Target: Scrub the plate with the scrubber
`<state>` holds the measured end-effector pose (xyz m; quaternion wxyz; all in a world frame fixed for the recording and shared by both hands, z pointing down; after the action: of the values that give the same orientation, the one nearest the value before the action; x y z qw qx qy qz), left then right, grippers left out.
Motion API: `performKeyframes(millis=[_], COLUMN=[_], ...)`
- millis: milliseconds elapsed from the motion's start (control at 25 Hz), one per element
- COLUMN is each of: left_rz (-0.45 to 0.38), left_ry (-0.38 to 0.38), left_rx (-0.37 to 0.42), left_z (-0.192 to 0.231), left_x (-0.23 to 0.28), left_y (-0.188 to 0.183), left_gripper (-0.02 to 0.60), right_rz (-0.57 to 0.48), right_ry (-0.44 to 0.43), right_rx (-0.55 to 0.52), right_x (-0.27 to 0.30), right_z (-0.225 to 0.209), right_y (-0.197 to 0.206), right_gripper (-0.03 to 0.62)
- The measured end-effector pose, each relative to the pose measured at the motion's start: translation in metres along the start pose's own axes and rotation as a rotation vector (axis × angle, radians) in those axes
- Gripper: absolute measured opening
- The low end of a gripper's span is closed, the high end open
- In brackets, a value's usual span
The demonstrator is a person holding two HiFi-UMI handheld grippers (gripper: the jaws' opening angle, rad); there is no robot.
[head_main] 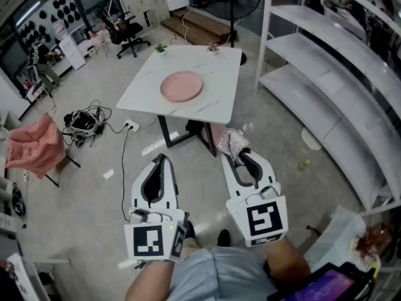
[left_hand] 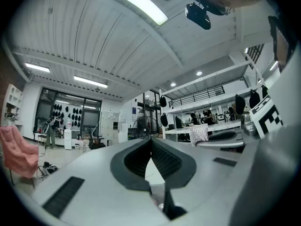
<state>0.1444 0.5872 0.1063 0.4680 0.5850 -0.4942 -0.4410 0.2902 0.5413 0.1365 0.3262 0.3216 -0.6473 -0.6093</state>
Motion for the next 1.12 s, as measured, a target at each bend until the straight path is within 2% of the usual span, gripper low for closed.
performKeyframes(millis=[280,440,720,1120], left_rz=[0.003,0.023,0.031,0.076], left_ry=[-0.008,-0.019,-0.040,-0.039], left_rx=[0.005,0.000,0.004,-0.040], left_z=[-0.002,-0.001,0.010,0.076], left_x=[0.002,0.004,0.013,0.091], left_y=[0.004,0.009,0.015,0.064], left_gripper=[0.008,0.008,0.008,0.008], right_rz=[0.005,-0.020,-0.002,0.057], right_ry=[-0.010,-0.019,-0.024,-0.027], right_rx=[-0.009,0.024,0.041,0.032], right_x=[0.002,0.005,0.018,0.125], right_z=[-0.003,-0.007,-0.010,-0.014], right_y=[0.004,0.004,0.009,0.035], right_gripper=[0.098,0.102,0.107,0.107])
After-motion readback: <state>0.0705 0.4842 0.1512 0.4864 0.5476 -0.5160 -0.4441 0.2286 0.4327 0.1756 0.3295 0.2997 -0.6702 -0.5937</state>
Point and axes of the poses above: the fingertips, and each gripper's own axes: x forward along the fingers, z to its left, y out of its underside, the point moved 3 cm from there along -x, backward along the fingers, and after that the axes turned 9 degrees about x, right-handed, at the moved point
